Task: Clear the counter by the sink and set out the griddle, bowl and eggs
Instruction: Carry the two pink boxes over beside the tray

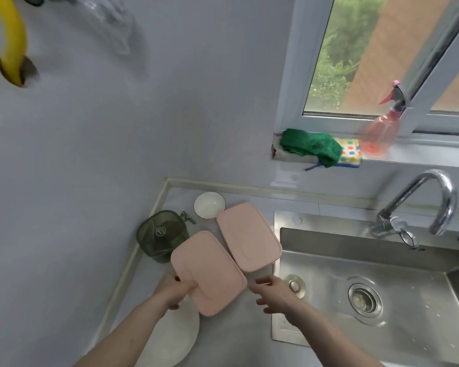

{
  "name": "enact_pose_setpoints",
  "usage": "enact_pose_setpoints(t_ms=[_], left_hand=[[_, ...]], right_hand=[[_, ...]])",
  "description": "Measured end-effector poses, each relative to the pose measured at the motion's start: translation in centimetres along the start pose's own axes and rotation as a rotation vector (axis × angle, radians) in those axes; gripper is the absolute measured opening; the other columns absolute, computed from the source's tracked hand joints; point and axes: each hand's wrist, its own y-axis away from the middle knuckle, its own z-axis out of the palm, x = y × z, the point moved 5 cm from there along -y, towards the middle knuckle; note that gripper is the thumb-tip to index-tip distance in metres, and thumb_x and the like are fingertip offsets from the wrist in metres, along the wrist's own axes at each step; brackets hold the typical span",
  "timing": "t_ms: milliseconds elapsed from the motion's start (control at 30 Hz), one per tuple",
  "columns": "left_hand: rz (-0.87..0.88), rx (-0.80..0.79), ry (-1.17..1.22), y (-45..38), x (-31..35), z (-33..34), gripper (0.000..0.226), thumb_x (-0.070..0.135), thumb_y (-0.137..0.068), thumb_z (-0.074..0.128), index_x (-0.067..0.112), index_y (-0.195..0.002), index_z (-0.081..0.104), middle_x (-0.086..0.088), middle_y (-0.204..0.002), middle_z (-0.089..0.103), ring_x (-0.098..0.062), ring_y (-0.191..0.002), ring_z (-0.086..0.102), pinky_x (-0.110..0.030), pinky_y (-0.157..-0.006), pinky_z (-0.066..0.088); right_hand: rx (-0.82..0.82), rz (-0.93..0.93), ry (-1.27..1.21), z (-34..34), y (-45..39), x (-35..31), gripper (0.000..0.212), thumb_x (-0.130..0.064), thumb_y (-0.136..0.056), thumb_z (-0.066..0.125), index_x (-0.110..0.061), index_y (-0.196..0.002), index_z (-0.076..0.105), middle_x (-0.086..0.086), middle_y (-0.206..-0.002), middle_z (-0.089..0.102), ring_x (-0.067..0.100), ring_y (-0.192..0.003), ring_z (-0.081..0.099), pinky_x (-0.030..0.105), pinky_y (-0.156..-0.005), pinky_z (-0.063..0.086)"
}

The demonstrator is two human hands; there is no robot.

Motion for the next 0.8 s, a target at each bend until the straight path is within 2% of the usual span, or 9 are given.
enact_pose_setpoints(t_ms=[100, 167, 233, 367, 467, 567, 800], left_hand=[[-0.031, -0.013, 0.113, -0.4, -0.4, 0.3, 0.034, 0.027, -0.086, 0.076, 0.01, -0.114, 0.067, -0.006, -0.104, 0.069, -0.023, -0.092, 0.064, -0.03, -0.064, 0.054], [-0.069, -0.035, 0.192, -0.5, -0.6, 0.4, 0.037, 0.028, -0.086, 0.077, 0.008, -0.115, 0.066, -0.009, -0.11, 0.07, -0.023, -0.094, 0.065, -0.029, -0.064, 0.055], [-0.089, -0.047, 0.248, -0.6, -0.6, 0.5, 0.038, 0.027, -0.086, 0.079, 0.008, -0.116, 0.064, -0.01, -0.114, 0.07, -0.024, -0.095, 0.065, -0.029, -0.064, 0.055], [-0.107, -0.068, 0.313, -1.0, -0.8, 0.8, 0.036, 0.025, -0.086, 0.079, 0.008, -0.114, 0.064, -0.01, -0.112, 0.069, -0.023, -0.096, 0.063, -0.03, -0.067, 0.054], [-0.113, -0.077, 0.342, -1.0, -0.9, 1.2, 0.021, 0.019, -0.089, 0.077, 0.01, -0.104, 0.066, -0.008, -0.104, 0.069, -0.02, -0.088, 0.062, -0.03, -0.068, 0.053], [-0.1, -0.082, 0.357, -1.2, -0.8, 1.5, 0.017, 0.015, -0.091, 0.074, 0.007, -0.105, 0.068, -0.008, -0.099, 0.074, -0.019, -0.084, 0.066, -0.03, -0.068, 0.053], [-0.062, -0.103, 0.416, -1.2, -0.2, 1.2, 0.02, 0.013, -0.095, 0.069, 0.003, -0.111, 0.068, -0.012, -0.104, 0.076, -0.026, -0.097, 0.07, -0.032, -0.071, 0.055]], right_hand=[[-0.084, 0.002, 0.04, 1.7, 0.1, 0.0, 0.033, -0.039, -0.088, 0.071, -0.025, -0.116, 0.06, 0.001, -0.114, 0.07, 0.018, -0.1, 0.072, 0.028, -0.074, 0.056], [-0.081, 0.0, 0.037, 2.7, -0.1, -0.3, 0.029, -0.033, -0.089, 0.069, -0.021, -0.114, 0.06, 0.005, -0.115, 0.07, 0.019, -0.09, 0.071, 0.028, -0.071, 0.053], [-0.063, 0.001, 0.022, 3.5, -0.2, -0.6, 0.026, -0.025, -0.089, 0.066, -0.015, -0.111, 0.056, 0.009, -0.108, 0.07, 0.018, -0.077, 0.065, 0.029, -0.066, 0.049], [-0.021, 0.016, 0.007, 4.0, -0.7, -0.8, 0.02, -0.02, -0.092, 0.061, -0.01, -0.106, 0.051, 0.01, -0.096, 0.071, 0.019, -0.069, 0.06, 0.027, -0.06, 0.046], [-0.013, 0.019, 0.0, 4.1, -1.1, -0.6, 0.026, -0.022, -0.091, 0.062, -0.009, -0.109, 0.049, 0.014, -0.101, 0.074, 0.018, -0.068, 0.063, 0.028, -0.061, 0.048], [-0.017, 0.023, -0.013, 4.3, -1.3, -0.5, 0.029, -0.024, -0.091, 0.064, -0.009, -0.111, 0.049, 0.012, -0.099, 0.075, 0.017, -0.068, 0.064, 0.028, -0.061, 0.05], [-0.022, 0.037, -0.008, 4.7, -1.7, -0.5, 0.037, -0.028, -0.088, 0.065, -0.008, -0.116, 0.051, 0.007, -0.097, 0.077, 0.015, -0.069, 0.067, 0.028, -0.063, 0.054]])
